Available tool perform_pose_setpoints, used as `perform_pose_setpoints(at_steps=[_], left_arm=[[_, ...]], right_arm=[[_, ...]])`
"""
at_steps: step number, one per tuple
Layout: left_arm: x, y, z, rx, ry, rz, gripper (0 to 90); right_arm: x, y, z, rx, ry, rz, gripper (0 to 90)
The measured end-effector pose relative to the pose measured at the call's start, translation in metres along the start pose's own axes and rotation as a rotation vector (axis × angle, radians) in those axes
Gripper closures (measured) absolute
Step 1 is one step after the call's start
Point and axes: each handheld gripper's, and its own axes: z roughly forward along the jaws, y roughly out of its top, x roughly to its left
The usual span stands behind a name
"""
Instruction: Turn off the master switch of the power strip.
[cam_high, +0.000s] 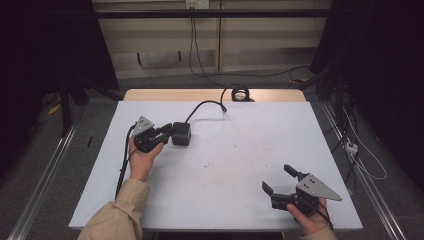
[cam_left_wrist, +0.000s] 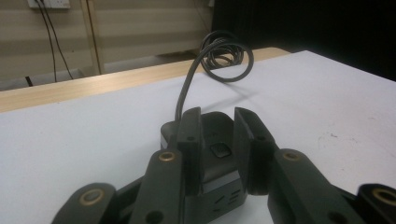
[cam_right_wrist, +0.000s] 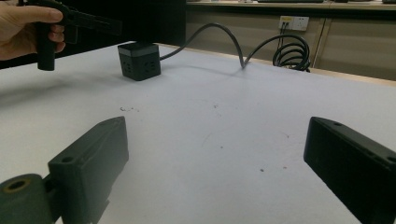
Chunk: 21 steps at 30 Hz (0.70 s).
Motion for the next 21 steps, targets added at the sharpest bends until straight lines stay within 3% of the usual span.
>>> perform_pose_setpoints(at_steps=[5,10,12,15,18,21], left_arm=[[0.002,0.0,0.001,0.004,0.006,-0.004,74.1],[0.001,0.002,0.001,0.023,0.028,0.021,77.3],[-0.001,0.006,0.003,0.023,-0.005,0.04,77.8],[-0.004,0.01,0.006,0.03,-0.012,0.057,79.2],[-0.004,0.009,0.008,0.037,-0.012,0.059,79.4],[-0.004,0.007,0.011,0.05,-0.013,0.032,79.6]], right_arm=[[0.0,0.0,0.0,0.0,0.001,0.0,6.1],[0.0,0.0,0.0,0.001,0.003,0.0,6.2],[0.0,0.0,0.0,0.001,0.002,0.0,6.1],[0.0,0.0,0.0,0.001,0.002,0.0,6.1],[0.0,0.0,0.0,0.002,0.002,-0.001,6.1],[0.001,0.0,0.0,0.001,0.003,-0.001,6.1]])
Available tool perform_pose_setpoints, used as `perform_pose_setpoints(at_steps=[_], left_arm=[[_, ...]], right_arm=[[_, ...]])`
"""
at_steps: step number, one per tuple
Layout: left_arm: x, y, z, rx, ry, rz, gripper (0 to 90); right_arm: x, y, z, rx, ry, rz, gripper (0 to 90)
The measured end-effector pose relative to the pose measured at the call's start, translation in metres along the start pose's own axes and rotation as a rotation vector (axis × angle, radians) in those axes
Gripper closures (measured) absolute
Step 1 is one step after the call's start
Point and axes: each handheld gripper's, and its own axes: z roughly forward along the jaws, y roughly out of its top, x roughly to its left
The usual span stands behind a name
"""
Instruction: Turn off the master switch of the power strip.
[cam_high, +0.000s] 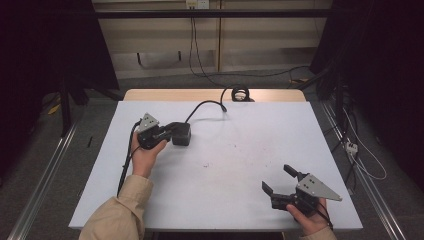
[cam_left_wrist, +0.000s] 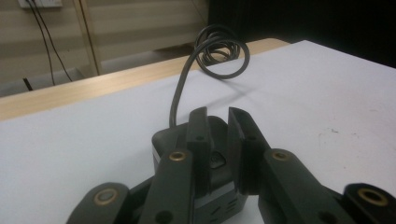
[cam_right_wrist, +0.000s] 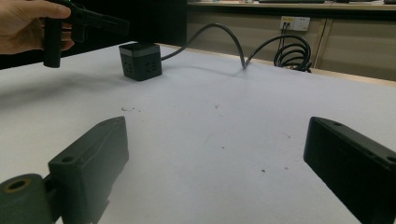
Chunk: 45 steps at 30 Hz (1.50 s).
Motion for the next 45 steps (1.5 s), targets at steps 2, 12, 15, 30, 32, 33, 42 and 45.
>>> perform_pose_setpoints(at_steps=[2,12,15,30,32,33,42,45], left_arm=[[0.0,-0.001,0.001,0.008,0.001,-0.011,80.0],[0.003,-0.004,0.005,0.02,-0.002,-0.051,89.5],[0.003,-0.004,0.006,0.024,-0.001,-0.043,90.0],[0.002,-0.003,0.01,0.056,0.006,-0.018,90.0],[0.001,-0.001,0.011,0.057,0.004,-0.011,90.0],[0.0,0.001,0.011,0.056,0.003,-0.009,90.0],[-0.002,0.001,0.015,0.088,0.013,0.009,90.0],[-0.002,0.0,0.016,0.093,0.018,0.008,90.0]], right_arm=[[0.0,0.0,0.0,0.001,0.001,0.0,6.1],[-0.001,-0.001,0.001,0.0,0.003,0.004,6.1],[-0.001,-0.001,0.001,0.0,0.003,0.003,6.1],[-0.001,-0.001,0.001,0.001,0.002,0.0,6.1],[-0.001,-0.001,0.001,0.001,0.004,-0.001,6.0],[-0.001,-0.001,0.001,0.001,0.004,0.0,6.0],[-0.001,0.0,0.0,-0.001,0.005,-0.001,6.0],[-0.001,0.0,0.0,-0.001,0.005,-0.001,6.0]])
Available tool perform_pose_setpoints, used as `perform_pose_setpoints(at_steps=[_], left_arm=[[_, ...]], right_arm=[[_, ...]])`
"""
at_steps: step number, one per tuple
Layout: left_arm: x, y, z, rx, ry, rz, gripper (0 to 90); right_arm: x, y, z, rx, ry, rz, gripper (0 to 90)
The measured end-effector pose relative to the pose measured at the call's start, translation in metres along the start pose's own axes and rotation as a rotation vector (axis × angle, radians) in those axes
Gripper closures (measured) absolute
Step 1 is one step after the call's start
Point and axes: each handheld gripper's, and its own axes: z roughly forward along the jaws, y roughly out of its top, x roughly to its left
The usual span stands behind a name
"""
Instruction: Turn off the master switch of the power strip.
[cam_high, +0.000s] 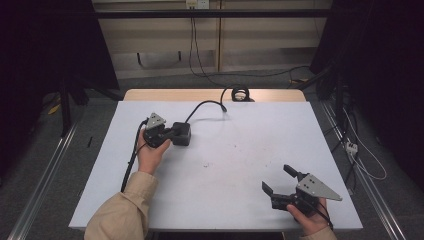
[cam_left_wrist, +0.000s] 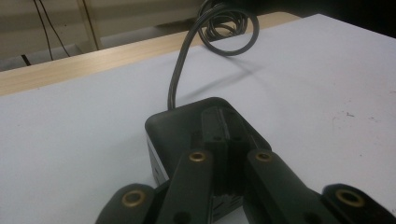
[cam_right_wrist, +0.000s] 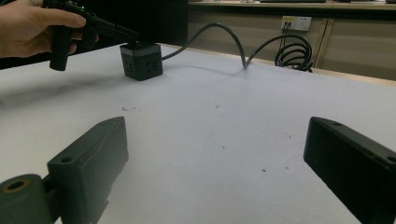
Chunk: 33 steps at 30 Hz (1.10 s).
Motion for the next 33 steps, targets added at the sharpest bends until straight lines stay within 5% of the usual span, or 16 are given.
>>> perform_pose_setpoints(at_steps=[25,33], left_arm=[[-0.0036,0.0004,0.0003,0.014,0.027,0.051,90.0],[-0.0027,0.0018,0.0007,0.022,0.022,0.038,90.0]], right_arm=[[0.0023,0.0008,-0.0001,0.0,0.005,-0.007,6.0],[0.0027,0.0009,-0.0004,-0.001,0.007,-0.011,6.0]])
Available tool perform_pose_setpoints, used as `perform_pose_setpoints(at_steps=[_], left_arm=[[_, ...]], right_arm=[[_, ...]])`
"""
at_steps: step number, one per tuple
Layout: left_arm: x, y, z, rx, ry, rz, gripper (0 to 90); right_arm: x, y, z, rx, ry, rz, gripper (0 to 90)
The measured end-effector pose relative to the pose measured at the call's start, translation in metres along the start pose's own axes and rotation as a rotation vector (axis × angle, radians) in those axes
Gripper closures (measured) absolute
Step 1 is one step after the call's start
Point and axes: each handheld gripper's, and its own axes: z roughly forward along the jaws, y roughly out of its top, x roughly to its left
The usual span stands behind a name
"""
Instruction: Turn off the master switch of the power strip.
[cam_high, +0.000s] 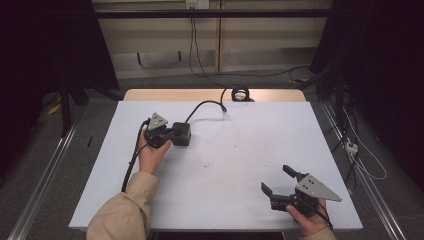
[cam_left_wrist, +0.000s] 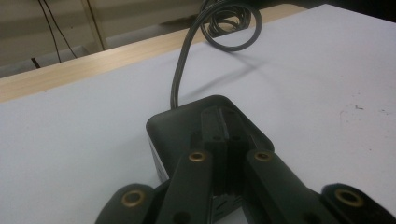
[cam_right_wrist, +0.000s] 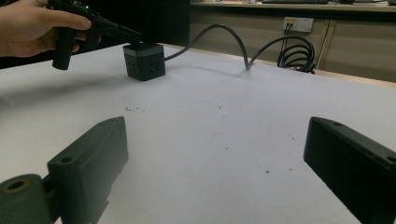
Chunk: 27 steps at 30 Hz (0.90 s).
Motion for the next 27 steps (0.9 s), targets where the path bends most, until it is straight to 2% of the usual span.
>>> perform_pose_setpoints(at_steps=[5,8,17,27], left_arm=[[0.0,0.0007,0.0004,0.0,-0.004,-0.026,90.0],[0.0,0.0007,0.0001,0.006,-0.002,-0.02,90.0],[-0.0008,0.001,0.0005,0.002,0.003,-0.045,90.0],[-0.0043,0.0055,0.001,0.038,0.027,-0.019,90.0]], right_arm=[[0.0004,0.0002,0.0002,-0.001,0.0,0.002,6.0],[0.0004,0.0001,0.0002,-0.001,0.0,0.002,6.0],[0.0013,0.0002,0.0006,0.001,0.005,0.0,6.0],[0.0023,0.0003,0.0008,0.002,0.009,-0.003,6.0]])
